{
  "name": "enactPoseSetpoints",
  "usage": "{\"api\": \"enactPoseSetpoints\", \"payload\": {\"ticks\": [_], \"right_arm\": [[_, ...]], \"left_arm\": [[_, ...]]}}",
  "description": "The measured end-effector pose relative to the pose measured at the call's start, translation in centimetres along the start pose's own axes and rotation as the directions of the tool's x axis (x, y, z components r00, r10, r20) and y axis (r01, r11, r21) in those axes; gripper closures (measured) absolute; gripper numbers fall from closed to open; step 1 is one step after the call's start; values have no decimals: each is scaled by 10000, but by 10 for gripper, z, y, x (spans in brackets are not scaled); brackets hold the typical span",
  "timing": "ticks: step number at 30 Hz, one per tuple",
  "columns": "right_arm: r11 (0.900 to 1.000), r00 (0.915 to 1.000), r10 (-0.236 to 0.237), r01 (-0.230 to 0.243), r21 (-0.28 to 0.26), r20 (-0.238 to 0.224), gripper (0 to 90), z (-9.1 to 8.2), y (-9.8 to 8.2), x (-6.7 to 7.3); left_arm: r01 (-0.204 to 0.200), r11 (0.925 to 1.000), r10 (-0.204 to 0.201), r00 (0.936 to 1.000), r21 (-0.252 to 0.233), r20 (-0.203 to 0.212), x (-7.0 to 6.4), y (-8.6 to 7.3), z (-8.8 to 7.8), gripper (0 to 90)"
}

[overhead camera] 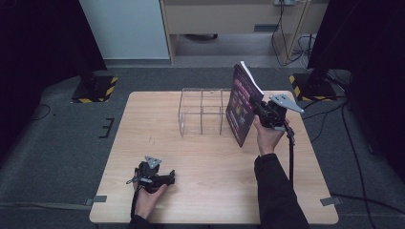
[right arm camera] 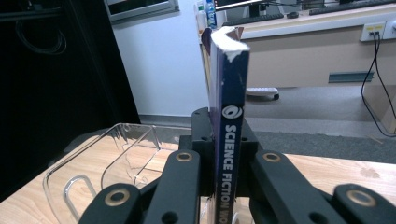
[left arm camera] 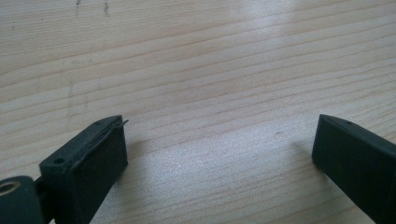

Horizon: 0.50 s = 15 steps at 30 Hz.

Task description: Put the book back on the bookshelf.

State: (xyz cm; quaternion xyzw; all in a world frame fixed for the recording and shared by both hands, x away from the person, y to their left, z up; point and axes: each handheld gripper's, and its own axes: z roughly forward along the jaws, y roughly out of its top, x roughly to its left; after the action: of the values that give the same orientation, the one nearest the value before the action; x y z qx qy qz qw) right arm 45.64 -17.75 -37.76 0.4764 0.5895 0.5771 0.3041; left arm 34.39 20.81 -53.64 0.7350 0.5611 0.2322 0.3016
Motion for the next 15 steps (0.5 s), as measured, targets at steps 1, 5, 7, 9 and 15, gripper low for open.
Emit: {"api": "enactPoseSetpoints", "payload": {"ticks": [1,5,7,9,15], "right_arm": [[10000,10000,15,-15,13,20,843,2,-1,0],[10000,10000,12,-12,2,68,843,7,-5,-1],[10000,10000,-29,30,-58,82,843,9,-7,-1],[9999,9999,-111,112,-112,68,843,10,-8,-1],[9994,9999,-93,96,-325,105,843,12,-11,-2]], "left_arm": [[0,10000,0,10000,0,-1,0,0,0,24],[-2,10000,2,10000,2,-2,0,0,0,24],[0,10000,0,10000,0,-1,0,0,0,24],[-1,10000,1,10000,2,-1,0,0,0,24],[-2,10000,2,10000,1,-3,0,0,0,24]]}}
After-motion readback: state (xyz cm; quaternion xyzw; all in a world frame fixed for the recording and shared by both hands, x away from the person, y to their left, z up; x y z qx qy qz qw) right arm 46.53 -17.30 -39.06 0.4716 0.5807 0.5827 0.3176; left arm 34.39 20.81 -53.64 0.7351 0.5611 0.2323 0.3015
